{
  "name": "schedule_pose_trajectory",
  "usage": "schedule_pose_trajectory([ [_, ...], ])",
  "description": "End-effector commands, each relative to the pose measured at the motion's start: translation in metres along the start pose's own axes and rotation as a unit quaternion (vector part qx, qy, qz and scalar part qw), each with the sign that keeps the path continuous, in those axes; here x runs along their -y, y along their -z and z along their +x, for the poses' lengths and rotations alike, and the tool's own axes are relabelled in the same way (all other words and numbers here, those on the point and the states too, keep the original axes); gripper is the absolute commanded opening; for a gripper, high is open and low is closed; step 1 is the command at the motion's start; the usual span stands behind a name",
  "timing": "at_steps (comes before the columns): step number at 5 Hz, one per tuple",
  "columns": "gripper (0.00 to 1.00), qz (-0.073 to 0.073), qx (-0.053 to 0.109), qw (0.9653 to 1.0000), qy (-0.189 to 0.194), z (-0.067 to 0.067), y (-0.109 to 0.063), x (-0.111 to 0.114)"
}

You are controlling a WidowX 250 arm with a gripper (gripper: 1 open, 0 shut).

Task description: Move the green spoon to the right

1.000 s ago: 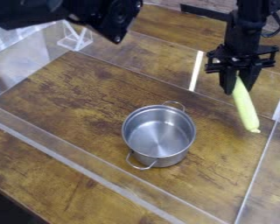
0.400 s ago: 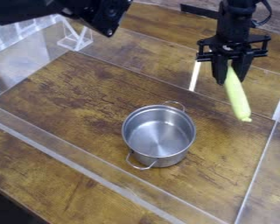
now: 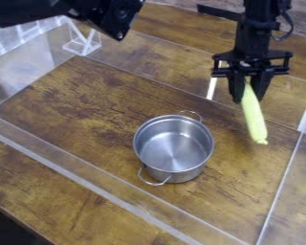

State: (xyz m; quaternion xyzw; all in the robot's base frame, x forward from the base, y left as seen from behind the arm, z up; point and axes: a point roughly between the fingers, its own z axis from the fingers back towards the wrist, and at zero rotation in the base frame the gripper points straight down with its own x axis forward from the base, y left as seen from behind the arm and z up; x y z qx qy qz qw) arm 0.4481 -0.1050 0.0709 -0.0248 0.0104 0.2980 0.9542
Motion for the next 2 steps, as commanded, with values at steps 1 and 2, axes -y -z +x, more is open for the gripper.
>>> schedule_pose_trajectory([
  [1, 0.00, -0.035, 0.019, 0.9992, 0.004, -0.0054, -0.0404, 0.0082],
  [2, 0.00, -0.039, 0.015, 0.9991, -0.006, -0.0046, -0.0472, 0.0077],
])
